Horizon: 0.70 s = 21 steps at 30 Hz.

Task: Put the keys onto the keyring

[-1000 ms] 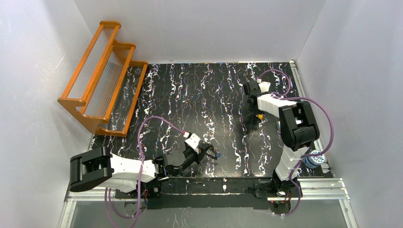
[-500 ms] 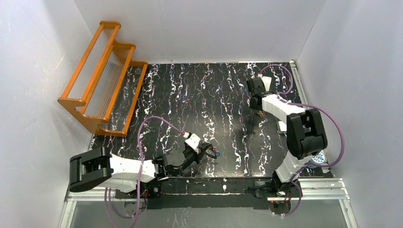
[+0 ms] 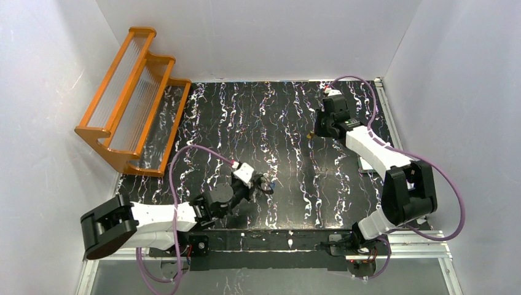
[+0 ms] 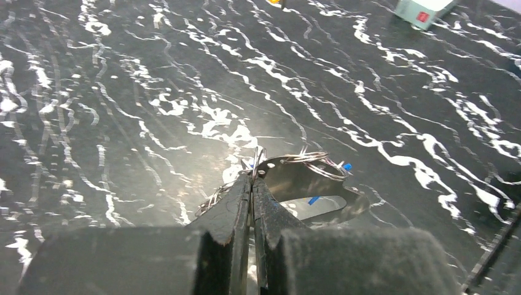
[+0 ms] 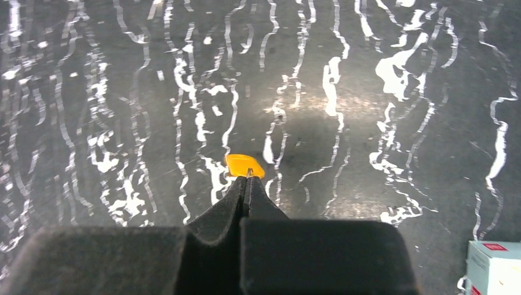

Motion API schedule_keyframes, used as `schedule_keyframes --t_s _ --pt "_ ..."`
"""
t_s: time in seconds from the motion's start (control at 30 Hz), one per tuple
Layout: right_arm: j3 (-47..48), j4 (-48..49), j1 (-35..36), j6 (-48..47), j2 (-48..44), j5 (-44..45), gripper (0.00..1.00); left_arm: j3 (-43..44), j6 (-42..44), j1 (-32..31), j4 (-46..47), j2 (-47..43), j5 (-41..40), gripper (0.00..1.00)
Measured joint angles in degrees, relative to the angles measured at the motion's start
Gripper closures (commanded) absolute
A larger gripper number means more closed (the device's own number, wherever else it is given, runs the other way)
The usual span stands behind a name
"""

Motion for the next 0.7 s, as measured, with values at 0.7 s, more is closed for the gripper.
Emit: schedule_keyframes --t_s 0.7 --pt "-10.27 6.73 1.46 -3.48 -5.97 -26.91 0.99 6.36 18.84 9.14 -19.28 -2.99 12.35 1.0"
